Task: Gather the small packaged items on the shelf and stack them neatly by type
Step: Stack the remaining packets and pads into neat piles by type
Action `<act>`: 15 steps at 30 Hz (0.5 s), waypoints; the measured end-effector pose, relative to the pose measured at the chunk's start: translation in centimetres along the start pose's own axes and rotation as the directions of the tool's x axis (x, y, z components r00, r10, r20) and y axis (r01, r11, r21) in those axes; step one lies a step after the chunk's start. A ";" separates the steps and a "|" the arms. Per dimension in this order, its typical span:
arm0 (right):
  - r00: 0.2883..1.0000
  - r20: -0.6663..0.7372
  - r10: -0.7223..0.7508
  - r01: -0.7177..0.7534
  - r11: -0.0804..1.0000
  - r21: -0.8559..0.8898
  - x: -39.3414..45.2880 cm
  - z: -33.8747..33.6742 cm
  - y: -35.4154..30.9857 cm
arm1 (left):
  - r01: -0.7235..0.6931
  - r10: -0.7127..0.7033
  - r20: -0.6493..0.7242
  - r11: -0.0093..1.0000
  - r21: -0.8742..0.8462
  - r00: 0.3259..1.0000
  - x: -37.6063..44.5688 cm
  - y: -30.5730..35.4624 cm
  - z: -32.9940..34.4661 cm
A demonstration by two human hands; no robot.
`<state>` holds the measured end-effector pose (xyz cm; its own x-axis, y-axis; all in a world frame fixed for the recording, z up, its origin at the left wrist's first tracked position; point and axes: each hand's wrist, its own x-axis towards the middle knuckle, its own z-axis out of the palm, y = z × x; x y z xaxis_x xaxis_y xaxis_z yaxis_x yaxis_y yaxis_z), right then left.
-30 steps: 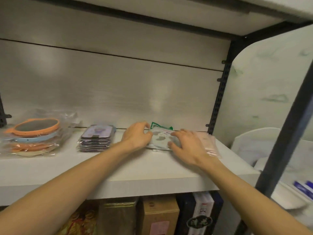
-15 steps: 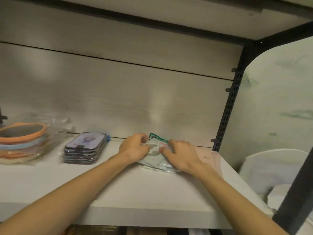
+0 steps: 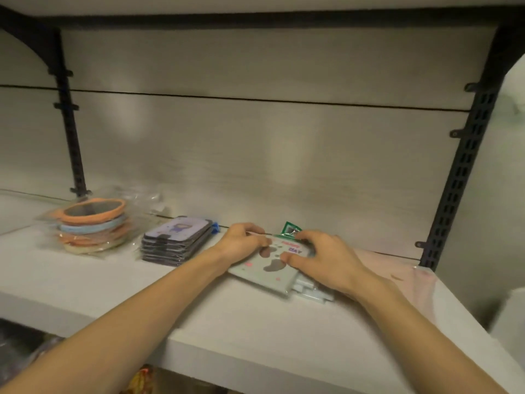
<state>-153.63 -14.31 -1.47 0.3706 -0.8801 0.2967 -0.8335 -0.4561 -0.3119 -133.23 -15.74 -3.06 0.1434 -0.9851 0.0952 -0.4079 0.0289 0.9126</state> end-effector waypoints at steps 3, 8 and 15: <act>1.000 0.015 0.015 -0.016 0.999 0.041 -0.2 -1.0 -0.1 | 0.015 -0.013 0.034 0.998 -0.065 0.999 -0.6 0.2 -0.2; 0.998 -0.011 0.063 -0.064 0.998 -0.013 -0.8 -1.8 0.2 | 0.075 -0.056 0.097 0.977 -0.199 0.994 -1.0 0.3 -0.6; 0.992 -0.035 0.124 -0.111 0.961 0.252 -0.7 -1.7 -0.4 | 0.052 -0.021 0.083 0.918 -0.394 0.996 -1.3 0.2 -1.7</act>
<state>-154.29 -13.27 -0.01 0.2504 -0.9246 0.2869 -0.7388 -0.3741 -0.5606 -132.02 -14.14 -2.31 0.0763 -0.9962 0.0428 -0.0115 0.0420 0.9990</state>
